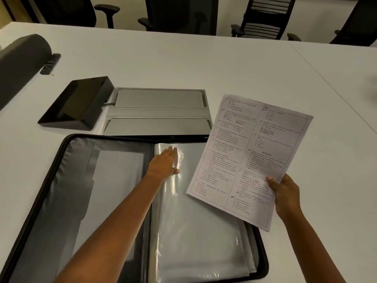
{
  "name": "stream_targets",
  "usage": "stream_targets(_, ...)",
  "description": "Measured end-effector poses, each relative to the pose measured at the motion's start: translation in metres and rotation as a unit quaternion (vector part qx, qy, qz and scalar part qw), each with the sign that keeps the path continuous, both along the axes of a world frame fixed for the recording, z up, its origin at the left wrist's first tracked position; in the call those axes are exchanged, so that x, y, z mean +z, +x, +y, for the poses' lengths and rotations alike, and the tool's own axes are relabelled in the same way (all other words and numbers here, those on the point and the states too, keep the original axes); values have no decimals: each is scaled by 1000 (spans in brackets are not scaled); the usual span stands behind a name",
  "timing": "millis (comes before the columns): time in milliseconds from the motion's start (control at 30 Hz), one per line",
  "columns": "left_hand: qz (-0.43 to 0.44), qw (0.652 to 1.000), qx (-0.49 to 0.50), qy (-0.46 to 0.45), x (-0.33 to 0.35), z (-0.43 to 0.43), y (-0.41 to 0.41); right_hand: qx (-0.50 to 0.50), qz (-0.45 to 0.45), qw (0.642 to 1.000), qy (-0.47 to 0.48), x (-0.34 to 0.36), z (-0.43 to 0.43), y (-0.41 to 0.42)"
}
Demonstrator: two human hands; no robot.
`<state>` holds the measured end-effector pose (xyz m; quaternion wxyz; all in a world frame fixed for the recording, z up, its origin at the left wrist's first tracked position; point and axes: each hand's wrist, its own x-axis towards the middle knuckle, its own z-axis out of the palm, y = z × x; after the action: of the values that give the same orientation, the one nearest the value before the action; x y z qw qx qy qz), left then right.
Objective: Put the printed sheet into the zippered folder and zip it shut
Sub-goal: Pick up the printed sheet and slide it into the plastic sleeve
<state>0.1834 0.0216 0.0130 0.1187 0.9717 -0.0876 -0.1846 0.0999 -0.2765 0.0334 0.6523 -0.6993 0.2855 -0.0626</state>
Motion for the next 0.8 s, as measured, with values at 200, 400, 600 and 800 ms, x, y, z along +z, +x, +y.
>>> stream_targets(200, -29, 999, 11, -18, -8, -2, 1, -6, 16, 1000, 4, -5, -3, 5)
stream_targets(400, -64, 998, 20, -14, -10, -3, 5, -5, 20, 1000, 15, -9, 1, 7)
stream_targets(600, -79, 997, 20, 10, -8, -6, 14, -2, 18, 1000, 18, -11, 0, 10)
stream_targets(800, -119, 993, 26, -3, -10, -9, 20, -5, 22, 1000, 19, -12, -3, 10)
